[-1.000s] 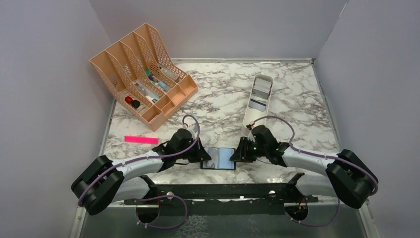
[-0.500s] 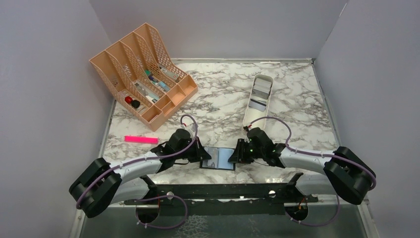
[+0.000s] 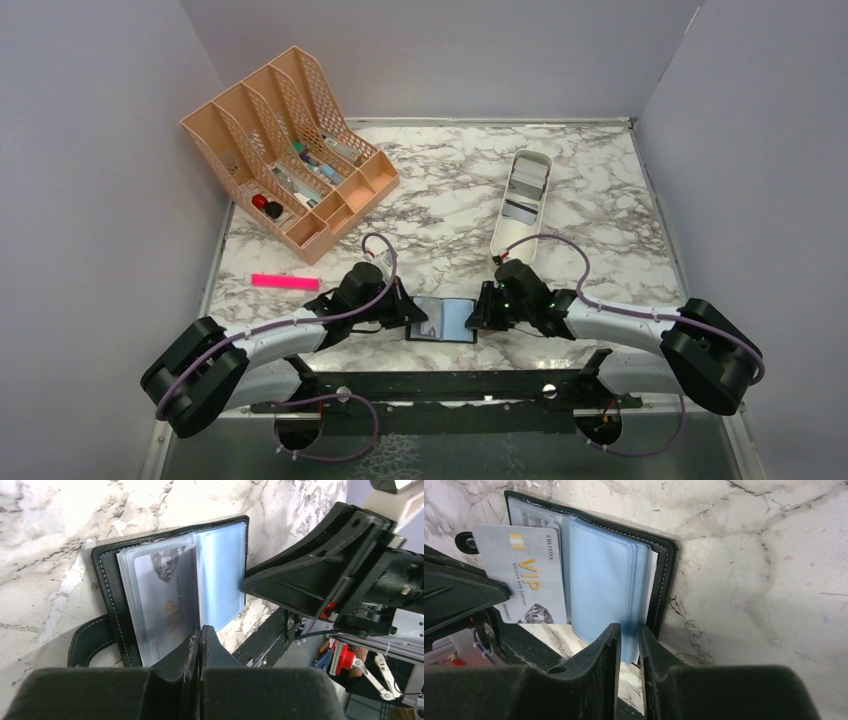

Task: Put the credit cards into the card holder
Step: Insert the credit card into the card holder.

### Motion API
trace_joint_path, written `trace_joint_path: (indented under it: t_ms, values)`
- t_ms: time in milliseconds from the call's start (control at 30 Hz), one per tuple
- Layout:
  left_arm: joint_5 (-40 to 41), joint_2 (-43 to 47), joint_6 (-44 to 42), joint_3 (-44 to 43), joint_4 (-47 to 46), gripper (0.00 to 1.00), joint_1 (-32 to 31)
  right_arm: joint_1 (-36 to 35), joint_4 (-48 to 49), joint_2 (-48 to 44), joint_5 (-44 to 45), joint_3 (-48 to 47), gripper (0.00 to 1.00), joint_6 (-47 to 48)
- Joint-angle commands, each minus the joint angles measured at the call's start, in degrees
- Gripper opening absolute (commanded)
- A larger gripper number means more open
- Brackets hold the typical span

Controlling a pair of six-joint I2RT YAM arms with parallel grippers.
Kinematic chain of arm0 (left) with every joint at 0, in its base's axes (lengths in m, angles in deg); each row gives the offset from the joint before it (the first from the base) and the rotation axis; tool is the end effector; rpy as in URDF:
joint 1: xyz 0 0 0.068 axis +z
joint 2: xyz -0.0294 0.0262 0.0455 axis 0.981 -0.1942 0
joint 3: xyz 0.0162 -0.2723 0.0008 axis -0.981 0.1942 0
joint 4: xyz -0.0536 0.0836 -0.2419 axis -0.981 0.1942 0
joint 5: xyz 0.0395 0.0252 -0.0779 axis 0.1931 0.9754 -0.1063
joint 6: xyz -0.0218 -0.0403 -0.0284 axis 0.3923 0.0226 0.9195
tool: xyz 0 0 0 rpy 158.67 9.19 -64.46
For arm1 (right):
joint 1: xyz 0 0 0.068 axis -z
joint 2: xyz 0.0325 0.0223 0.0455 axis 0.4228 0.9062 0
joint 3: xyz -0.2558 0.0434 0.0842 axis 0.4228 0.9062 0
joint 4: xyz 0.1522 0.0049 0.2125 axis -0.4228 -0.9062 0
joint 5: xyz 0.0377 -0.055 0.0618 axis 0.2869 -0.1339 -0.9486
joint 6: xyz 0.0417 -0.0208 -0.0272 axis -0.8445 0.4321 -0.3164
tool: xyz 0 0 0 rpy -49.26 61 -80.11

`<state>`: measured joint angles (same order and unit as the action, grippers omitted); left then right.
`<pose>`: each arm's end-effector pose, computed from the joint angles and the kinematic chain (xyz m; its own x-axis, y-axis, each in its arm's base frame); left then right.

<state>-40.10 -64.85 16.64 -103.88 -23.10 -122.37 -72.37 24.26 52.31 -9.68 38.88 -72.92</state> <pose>0.1419 -0.1497 0.1497 -0.9231 -0.2158 -0.3182 0.1286 0.6067 -0.7845 0.1426 0.1619 0.1408 -0.9294 0.1028 -0.3545 -0.1272 0.8124 0.5691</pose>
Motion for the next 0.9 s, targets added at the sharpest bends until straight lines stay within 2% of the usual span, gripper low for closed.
trace_joint_path:
  t_ms: [0,667,867]
  values:
    - [-1.8,-2.3,1.6,0.9,-5.1,0.0,0.2,-1.4,-2.0,1.7,3.1,-0.1,0.24,-0.3]
    - [-0.6,-4.9,2.0,1.7,-6.3,0.0,0.2,-2.5,-1.4,1.7,3.6,0.3,0.2,-1.0]
    - [1.9,-5.1,0.1,0.8,-2.4,0.0,0.2,-2.5,-2.0,1.1,4.0,0.1,0.2,-0.8]
